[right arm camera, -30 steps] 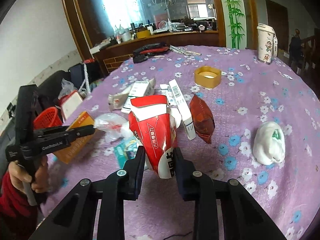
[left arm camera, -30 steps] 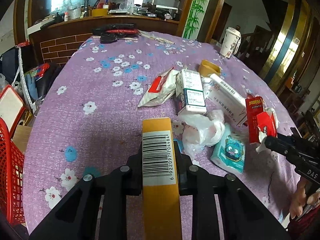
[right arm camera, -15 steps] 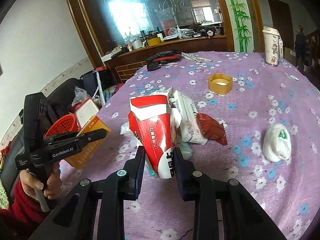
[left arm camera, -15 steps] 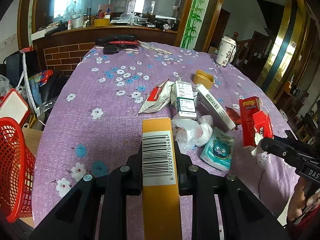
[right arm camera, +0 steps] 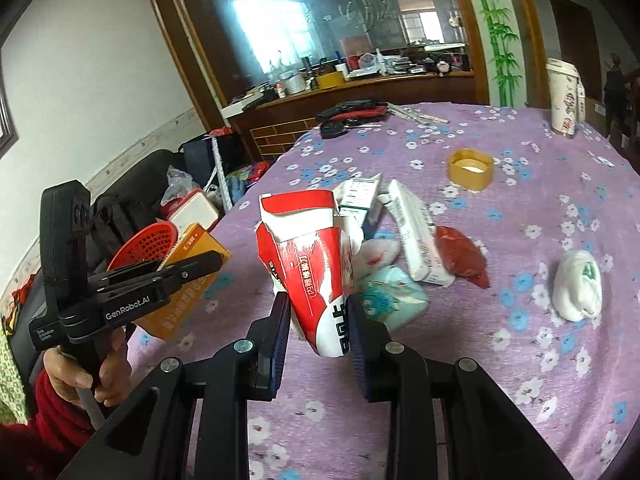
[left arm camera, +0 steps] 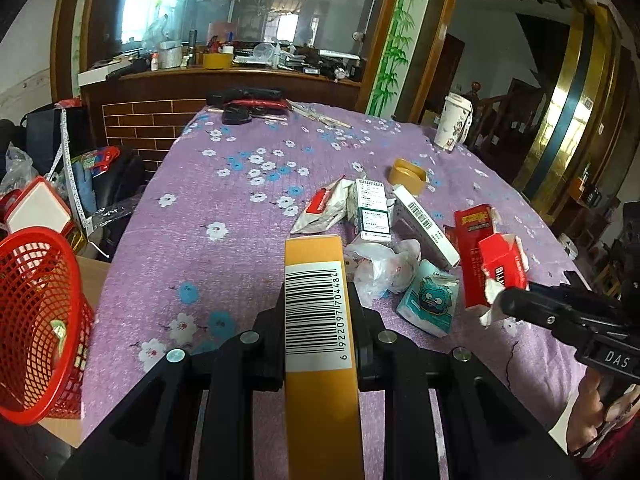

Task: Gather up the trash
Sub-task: 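Carry the box and cup to the red basket and open both tools, then move both empty tools back over the table, then grasp the brown snack wrapper with the right tool, then grasp the blue cartoon tissue pack with the left tool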

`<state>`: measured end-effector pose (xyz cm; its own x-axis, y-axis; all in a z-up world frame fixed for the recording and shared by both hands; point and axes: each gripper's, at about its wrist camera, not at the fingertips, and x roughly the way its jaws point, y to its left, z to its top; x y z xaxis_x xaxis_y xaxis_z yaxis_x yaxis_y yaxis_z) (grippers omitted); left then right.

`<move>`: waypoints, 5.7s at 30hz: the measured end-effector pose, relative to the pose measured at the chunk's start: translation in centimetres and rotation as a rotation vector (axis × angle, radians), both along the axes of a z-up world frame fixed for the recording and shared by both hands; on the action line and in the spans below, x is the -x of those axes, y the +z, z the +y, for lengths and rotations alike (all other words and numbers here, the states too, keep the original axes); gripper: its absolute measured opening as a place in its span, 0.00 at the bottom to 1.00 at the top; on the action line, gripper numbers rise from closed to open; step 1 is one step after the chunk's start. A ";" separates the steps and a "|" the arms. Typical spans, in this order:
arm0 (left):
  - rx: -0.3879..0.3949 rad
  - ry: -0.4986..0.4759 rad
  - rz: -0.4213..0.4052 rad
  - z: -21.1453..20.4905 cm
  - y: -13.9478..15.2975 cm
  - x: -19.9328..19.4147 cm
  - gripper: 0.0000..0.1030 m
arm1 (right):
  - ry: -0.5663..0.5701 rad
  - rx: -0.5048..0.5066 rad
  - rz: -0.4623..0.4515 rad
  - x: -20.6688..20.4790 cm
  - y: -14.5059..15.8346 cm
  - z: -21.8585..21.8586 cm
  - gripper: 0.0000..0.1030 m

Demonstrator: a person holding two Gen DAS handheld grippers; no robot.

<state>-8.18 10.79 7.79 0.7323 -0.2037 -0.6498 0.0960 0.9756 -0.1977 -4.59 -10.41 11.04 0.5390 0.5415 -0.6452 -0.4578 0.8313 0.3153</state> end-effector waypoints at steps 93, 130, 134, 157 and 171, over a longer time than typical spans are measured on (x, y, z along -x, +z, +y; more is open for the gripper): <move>-0.039 0.308 -0.043 25.3 2.0 14.4 0.61 | 0.090 0.092 0.026 -2.1 2.5 11.3 0.43; -0.010 -0.269 0.129 -9.8 -2.2 -1.5 0.64 | -0.209 0.261 0.081 -12.2 -5.1 -4.3 0.51; -0.054 -0.254 0.140 -10.4 -2.8 -2.4 0.65 | -0.238 0.254 0.071 -12.4 -5.2 -4.8 0.42; -0.219 -0.261 0.233 -15.4 -6.1 -8.0 0.72 | -0.252 -0.113 -0.054 -9.8 -2.2 -10.3 0.25; -0.176 -0.249 0.196 -15.4 -6.0 -6.4 0.36 | -0.213 -0.131 0.049 -10.8 -3.5 -10.6 0.35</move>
<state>-1.80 -4.62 1.76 0.5321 -0.2325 -0.8141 0.3118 0.9478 -0.0669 6.24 -20.99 7.53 0.6195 0.4998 -0.6053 -0.2582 0.8580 0.4441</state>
